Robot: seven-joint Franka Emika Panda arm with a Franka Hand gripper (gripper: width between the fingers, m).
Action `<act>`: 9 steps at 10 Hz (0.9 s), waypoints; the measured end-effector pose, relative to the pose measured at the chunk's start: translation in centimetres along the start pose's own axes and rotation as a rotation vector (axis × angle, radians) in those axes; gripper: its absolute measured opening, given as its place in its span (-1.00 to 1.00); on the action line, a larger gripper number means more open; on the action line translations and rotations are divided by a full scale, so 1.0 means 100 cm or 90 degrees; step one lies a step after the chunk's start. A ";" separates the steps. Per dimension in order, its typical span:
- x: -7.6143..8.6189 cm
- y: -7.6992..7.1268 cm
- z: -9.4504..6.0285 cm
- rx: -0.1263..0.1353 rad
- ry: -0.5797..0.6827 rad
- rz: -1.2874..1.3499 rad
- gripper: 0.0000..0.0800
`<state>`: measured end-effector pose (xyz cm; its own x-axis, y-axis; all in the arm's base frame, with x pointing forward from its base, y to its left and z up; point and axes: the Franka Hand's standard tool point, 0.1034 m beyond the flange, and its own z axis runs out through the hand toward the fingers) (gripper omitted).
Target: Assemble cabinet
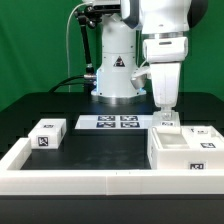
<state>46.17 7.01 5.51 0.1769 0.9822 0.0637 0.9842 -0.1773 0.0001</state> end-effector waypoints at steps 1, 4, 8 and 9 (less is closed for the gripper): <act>0.000 0.000 0.000 0.000 0.000 -0.008 -0.82; 0.002 0.003 0.000 0.000 -0.002 -0.028 -0.82; 0.000 0.004 0.000 0.001 -0.008 -0.039 -0.82; 0.000 0.004 0.000 0.001 -0.008 -0.039 -0.82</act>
Offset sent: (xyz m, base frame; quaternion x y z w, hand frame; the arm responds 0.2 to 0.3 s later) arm 0.0065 0.0036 -0.0033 0.0141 -0.0379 -0.0870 0.9954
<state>46.55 6.97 5.47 0.1171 0.9918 0.0508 0.9931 -0.1174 0.0027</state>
